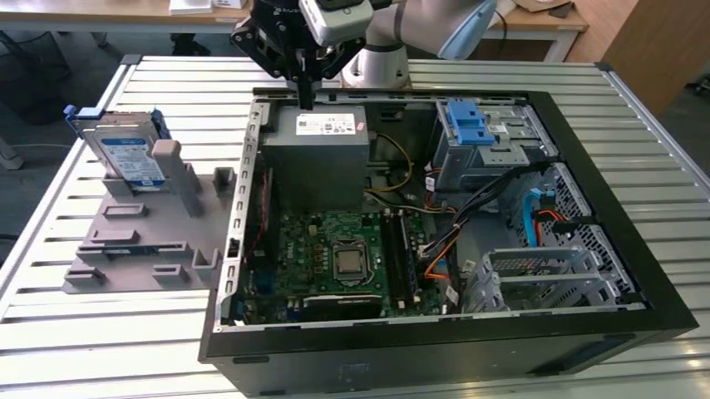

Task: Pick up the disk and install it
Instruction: 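Reach for the disk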

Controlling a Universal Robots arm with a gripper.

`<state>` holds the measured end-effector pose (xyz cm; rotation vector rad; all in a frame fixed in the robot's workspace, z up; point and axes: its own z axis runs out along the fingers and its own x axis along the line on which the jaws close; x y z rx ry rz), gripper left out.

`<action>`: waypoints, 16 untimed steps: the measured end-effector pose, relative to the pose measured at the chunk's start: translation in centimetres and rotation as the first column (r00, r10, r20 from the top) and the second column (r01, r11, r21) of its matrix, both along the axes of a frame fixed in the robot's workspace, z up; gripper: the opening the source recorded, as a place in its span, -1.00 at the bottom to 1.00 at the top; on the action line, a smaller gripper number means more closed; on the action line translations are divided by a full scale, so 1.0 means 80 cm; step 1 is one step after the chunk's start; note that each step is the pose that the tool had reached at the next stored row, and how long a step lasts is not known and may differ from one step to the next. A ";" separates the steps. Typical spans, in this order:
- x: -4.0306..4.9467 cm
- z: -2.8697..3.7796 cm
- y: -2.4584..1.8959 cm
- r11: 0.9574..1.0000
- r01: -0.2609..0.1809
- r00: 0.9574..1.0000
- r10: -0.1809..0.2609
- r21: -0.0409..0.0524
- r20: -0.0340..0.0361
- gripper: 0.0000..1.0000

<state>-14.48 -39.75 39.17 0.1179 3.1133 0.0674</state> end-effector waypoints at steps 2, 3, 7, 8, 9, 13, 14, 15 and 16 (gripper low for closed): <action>-0.002 0.0000 0.0036 1.000 0.000 1.000 0.000 0.000 0.000 -0.79; -0.002 0.0000 0.0056 1.000 0.000 1.000 0.000 0.000 0.000 -0.79; -0.006 -0.0007 0.0109 1.000 0.000 1.000 0.000 0.000 0.000 -0.79; -0.006 -0.0007 0.0110 1.000 0.000 1.000 0.000 0.000 0.000 -0.79; -0.006 -0.0006 0.0110 1.000 0.000 1.000 0.000 0.000 0.000 -0.79; -0.006 -0.0007 0.0111 1.000 0.000 1.000 0.000 0.000 0.000 -0.79; -0.006 -0.0007 0.0111 1.000 0.000 1.000 0.000 0.000 0.000 -0.79; -0.006 -0.0008 0.0111 1.000 0.000 1.000 0.000 0.000 0.000 -0.79; -0.006 -0.0008 0.0111 1.000 0.000 1.000 0.000 0.000 0.000 -0.79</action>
